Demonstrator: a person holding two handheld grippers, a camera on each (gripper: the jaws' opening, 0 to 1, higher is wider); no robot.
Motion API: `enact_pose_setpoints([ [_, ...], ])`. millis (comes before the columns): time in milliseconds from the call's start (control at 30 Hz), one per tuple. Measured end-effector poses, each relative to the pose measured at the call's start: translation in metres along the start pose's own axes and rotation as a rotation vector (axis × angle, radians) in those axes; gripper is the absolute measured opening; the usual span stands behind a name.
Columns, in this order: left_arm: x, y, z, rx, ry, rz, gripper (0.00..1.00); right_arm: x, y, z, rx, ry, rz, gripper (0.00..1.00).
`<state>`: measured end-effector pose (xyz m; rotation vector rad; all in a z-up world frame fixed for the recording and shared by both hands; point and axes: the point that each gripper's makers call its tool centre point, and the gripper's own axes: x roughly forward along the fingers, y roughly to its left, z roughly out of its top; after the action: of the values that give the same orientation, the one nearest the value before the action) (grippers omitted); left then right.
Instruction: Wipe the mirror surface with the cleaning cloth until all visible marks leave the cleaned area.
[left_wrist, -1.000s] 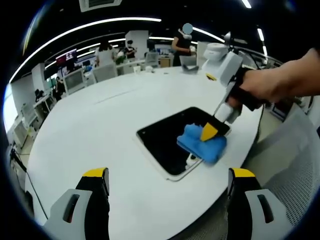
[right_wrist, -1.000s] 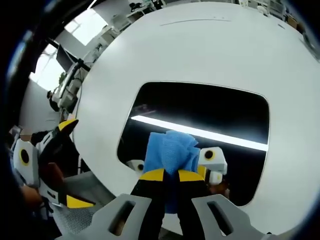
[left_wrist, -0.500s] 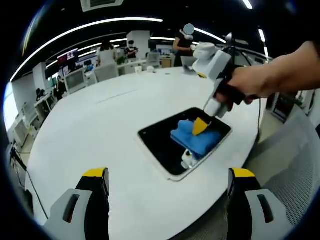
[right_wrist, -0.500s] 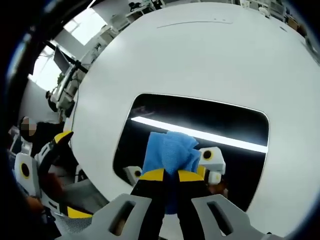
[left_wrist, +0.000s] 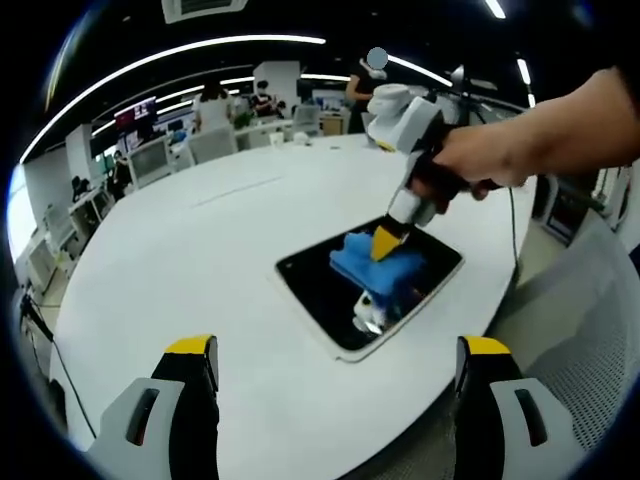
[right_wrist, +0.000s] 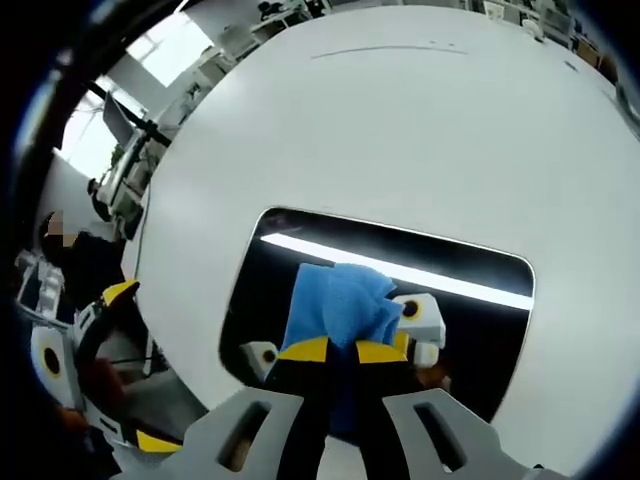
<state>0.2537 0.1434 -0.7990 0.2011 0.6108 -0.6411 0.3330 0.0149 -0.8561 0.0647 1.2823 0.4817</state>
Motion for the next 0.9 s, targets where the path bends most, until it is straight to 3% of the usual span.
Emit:
enact_pose_setpoints([
  [900, 0.000, 0.002, -0.001, 0.001, 0.002, 0.012, 0.99, 0.010, -0.011, 0.035, -0.026, -0.005, -0.017, 0.02],
])
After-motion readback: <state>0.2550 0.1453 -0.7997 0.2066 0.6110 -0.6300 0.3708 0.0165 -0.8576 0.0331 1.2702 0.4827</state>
